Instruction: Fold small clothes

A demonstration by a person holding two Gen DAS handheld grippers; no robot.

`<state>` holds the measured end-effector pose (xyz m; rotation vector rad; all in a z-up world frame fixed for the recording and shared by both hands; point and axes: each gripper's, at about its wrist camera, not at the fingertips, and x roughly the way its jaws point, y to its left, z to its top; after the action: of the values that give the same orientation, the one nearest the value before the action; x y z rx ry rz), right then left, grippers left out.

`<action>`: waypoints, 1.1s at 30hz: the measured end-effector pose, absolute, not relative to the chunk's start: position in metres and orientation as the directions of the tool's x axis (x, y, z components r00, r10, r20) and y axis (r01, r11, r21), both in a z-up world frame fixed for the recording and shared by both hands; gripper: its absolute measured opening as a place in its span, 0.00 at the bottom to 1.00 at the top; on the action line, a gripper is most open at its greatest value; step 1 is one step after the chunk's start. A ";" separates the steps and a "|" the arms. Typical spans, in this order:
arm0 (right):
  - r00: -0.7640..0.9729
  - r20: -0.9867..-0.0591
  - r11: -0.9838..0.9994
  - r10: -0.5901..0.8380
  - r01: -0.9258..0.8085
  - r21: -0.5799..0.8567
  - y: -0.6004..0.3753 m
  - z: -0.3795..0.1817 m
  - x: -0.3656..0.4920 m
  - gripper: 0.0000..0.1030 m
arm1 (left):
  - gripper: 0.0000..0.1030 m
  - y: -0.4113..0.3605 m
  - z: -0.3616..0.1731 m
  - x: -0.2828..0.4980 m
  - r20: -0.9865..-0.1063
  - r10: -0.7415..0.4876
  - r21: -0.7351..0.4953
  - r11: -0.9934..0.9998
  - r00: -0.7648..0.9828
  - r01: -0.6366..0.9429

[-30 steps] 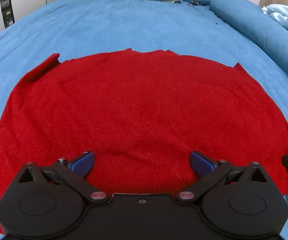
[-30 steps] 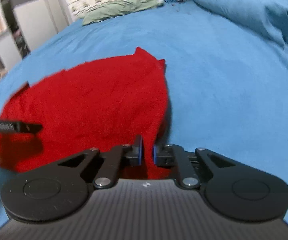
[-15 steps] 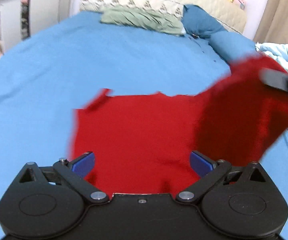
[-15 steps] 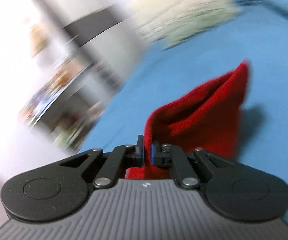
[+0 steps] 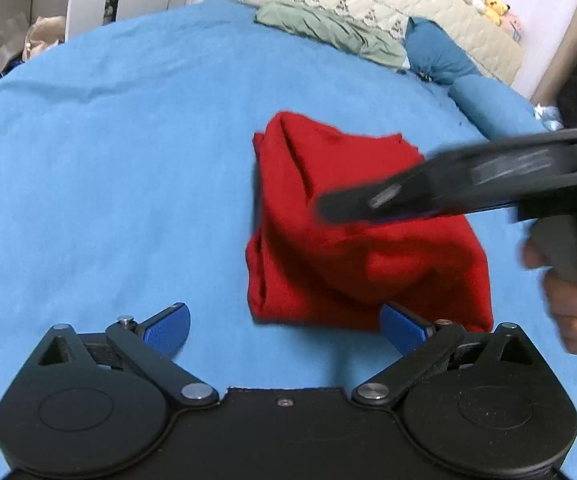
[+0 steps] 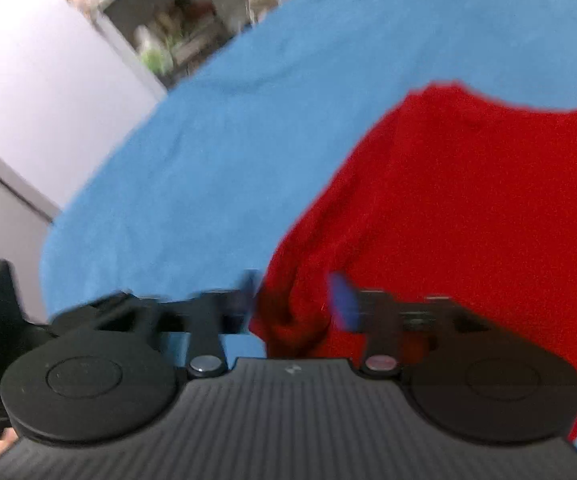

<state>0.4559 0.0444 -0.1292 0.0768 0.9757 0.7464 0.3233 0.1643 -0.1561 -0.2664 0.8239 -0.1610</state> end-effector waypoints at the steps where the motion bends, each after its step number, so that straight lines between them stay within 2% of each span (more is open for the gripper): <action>1: 0.387 -0.690 0.759 0.612 -0.534 0.373 0.031 -0.118 0.451 0.82 | 0.99 0.166 -0.156 0.323 -0.694 -0.254 -0.309 0.950 0.674 0.040; 3: 0.504 -0.628 0.794 0.593 -0.496 0.351 0.004 -0.101 0.434 0.87 | 0.99 0.166 -0.156 0.321 -0.679 -0.273 -0.334 0.941 0.681 0.044; 4: 0.580 -0.594 0.827 0.557 -0.455 0.332 -0.014 -0.095 0.422 0.93 | 0.99 0.165 -0.156 0.320 -0.675 -0.273 -0.338 0.940 0.685 0.042; 6: 0.698 -0.551 0.889 0.457 -0.374 0.262 -0.042 -0.095 0.393 0.95 | 0.99 0.164 -0.155 0.321 -0.670 -0.269 -0.340 0.940 0.692 0.036; 9: 0.786 -0.546 0.956 0.290 -0.261 0.132 -0.066 -0.120 0.354 0.95 | 0.99 0.159 -0.154 0.321 -0.659 -0.266 -0.343 0.939 0.703 0.034; 12: 0.797 -0.575 0.978 0.183 -0.207 0.025 -0.073 -0.155 0.329 0.95 | 0.99 0.156 -0.153 0.322 -0.657 -0.255 -0.332 0.943 0.710 0.031; 19: 0.795 -0.599 0.991 0.091 -0.132 -0.024 -0.048 -0.205 0.334 0.88 | 0.99 0.151 -0.152 0.325 -0.655 -0.239 -0.323 0.946 0.717 0.020; 26: 0.804 -0.592 0.996 0.049 -0.083 -0.030 -0.044 -0.217 0.331 0.87 | 0.99 0.155 -0.152 0.329 -0.650 -0.231 -0.330 0.944 0.724 0.005; 27: 0.811 -0.584 0.996 0.043 -0.078 -0.036 -0.043 -0.216 0.331 0.85 | 0.99 0.155 -0.152 0.330 -0.648 -0.226 -0.328 0.945 0.728 0.002; 28: 0.821 -0.570 0.997 0.033 -0.068 -0.040 -0.042 -0.213 0.332 0.75 | 0.99 0.156 -0.152 0.331 -0.645 -0.215 -0.320 0.947 0.733 -0.004; 29: 0.836 -0.549 0.998 0.009 -0.039 -0.044 -0.044 -0.209 0.332 0.70 | 0.99 0.157 -0.153 0.332 -0.643 -0.199 -0.308 0.951 0.739 -0.012; 31: 0.859 -0.510 0.999 -0.044 0.044 -0.013 -0.057 -0.198 0.329 0.70 | 0.99 0.161 -0.158 0.335 -0.649 -0.147 -0.264 0.964 0.746 -0.040; 33: 0.855 -0.516 0.998 -0.054 0.063 0.001 -0.070 -0.197 0.327 0.71 | 0.94 0.165 -0.170 0.340 -0.687 -0.074 -0.190 0.978 0.723 -0.081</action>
<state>0.3274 -0.0698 -0.1974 0.0185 0.5415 -0.0614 0.3397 0.1654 -0.1699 -0.2135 0.7649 0.0036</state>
